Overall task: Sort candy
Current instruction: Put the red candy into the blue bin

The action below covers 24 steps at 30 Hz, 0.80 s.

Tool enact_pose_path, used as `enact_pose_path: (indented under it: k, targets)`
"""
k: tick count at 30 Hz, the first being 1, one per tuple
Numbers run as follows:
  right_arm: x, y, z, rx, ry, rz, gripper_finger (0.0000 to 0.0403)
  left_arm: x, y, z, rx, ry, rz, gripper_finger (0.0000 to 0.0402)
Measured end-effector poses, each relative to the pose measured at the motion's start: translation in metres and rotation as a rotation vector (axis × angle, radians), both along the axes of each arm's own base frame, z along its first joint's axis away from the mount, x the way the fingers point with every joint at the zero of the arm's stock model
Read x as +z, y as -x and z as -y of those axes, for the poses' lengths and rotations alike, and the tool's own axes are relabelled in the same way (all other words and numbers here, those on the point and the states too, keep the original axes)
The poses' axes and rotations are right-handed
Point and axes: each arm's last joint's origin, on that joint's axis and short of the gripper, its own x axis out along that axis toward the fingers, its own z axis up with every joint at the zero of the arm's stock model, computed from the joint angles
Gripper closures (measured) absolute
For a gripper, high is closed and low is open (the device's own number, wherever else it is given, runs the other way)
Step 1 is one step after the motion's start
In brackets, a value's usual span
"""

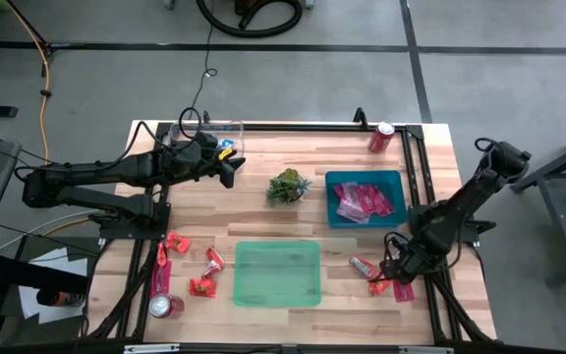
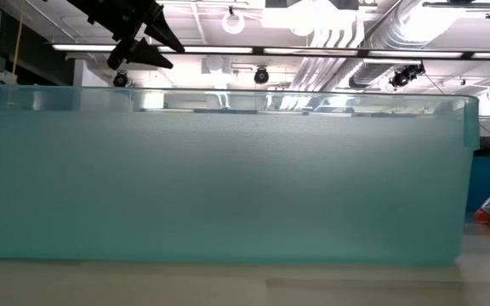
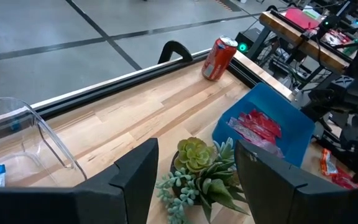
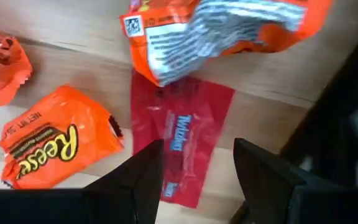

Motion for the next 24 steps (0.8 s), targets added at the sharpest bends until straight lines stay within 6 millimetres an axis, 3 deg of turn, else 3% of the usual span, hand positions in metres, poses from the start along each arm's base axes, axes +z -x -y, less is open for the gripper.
enact_pose_path:
  k: [11, 15, 20, 24]
  targets:
    - [-0.028, -0.013, -0.014, 0.0, 0.038, -0.043, 0.0216, 0.0, 0.0, 0.0, 0.002, 0.004, 0.003, 0.0202]
    - [-0.029, -0.015, -0.016, 0.005, 0.053, -0.057, 0.0254, 0.0, 0.0, 0.0, 0.002, 0.004, 0.003, 0.0202]
    - [-0.012, -0.016, -0.015, 0.067, 0.135, -0.046, 0.0381, 0.002, -0.001, 0.0, 0.009, 0.024, 0.034, 0.0202]
    - [0.03, -0.02, -0.013, 0.106, 0.169, -0.013, 0.0382, 0.018, 0.001, 0.0, -0.017, 0.038, 0.204, 0.0202]
